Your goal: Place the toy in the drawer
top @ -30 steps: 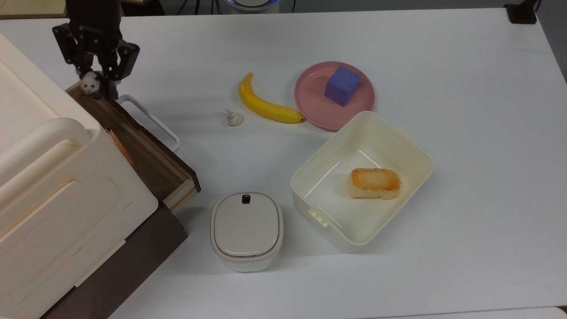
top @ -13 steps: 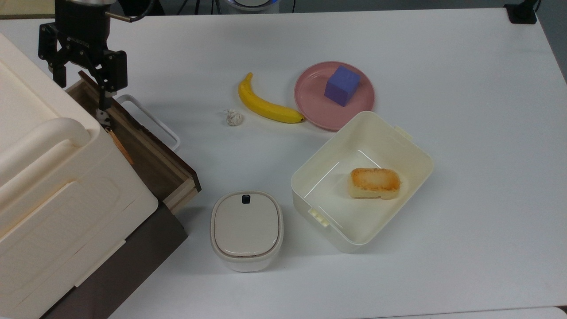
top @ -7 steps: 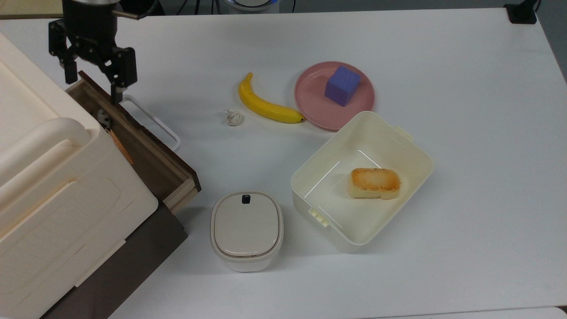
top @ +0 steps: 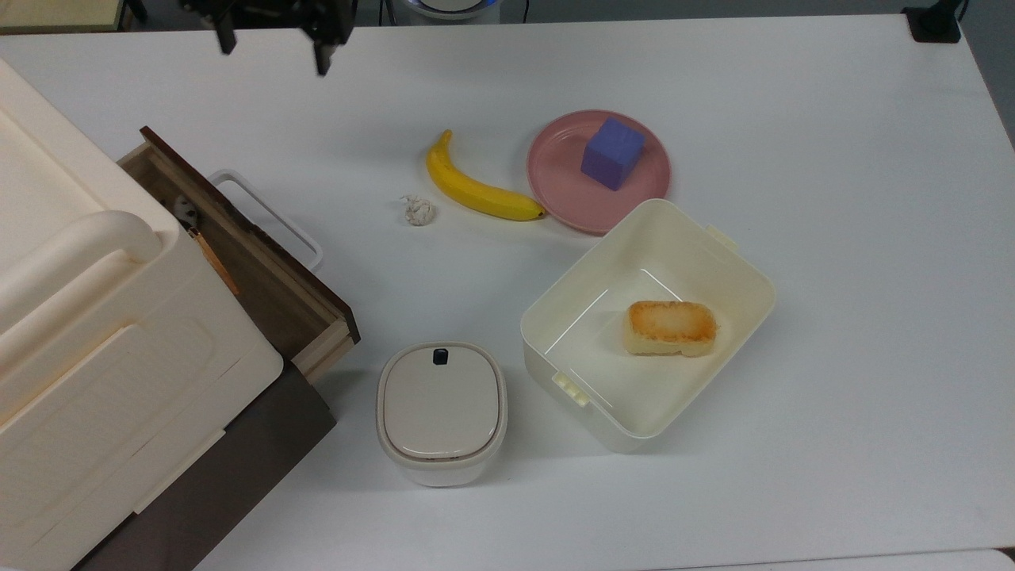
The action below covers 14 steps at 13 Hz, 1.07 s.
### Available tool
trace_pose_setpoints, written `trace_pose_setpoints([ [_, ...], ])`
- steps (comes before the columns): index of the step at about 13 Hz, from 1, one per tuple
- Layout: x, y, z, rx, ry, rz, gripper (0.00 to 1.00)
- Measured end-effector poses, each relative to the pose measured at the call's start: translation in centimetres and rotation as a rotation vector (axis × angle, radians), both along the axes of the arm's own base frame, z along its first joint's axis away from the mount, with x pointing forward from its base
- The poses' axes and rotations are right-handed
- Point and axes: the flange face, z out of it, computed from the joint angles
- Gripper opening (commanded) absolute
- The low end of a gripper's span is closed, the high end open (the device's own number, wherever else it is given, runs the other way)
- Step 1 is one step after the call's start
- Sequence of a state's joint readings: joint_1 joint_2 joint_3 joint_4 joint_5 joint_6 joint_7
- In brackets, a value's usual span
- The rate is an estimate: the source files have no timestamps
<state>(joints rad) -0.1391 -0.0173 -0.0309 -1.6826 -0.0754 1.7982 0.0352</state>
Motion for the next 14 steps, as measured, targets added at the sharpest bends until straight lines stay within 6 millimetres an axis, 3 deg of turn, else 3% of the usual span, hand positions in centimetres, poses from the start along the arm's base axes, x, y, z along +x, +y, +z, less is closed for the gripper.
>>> trace_pose_setpoints([
  [2,-0.5,3.3,1.7,0.02,0.064,0.073,1.0],
  [6,-0.3,10.3,2.2,0.036,0.068,0.121,1.0],
  [9,-0.3,11.6,2.2,0.067,0.066,0.106,1.0],
  [14,0.1,11.3,2.4,0.09,0.033,0.097,1.0],
])
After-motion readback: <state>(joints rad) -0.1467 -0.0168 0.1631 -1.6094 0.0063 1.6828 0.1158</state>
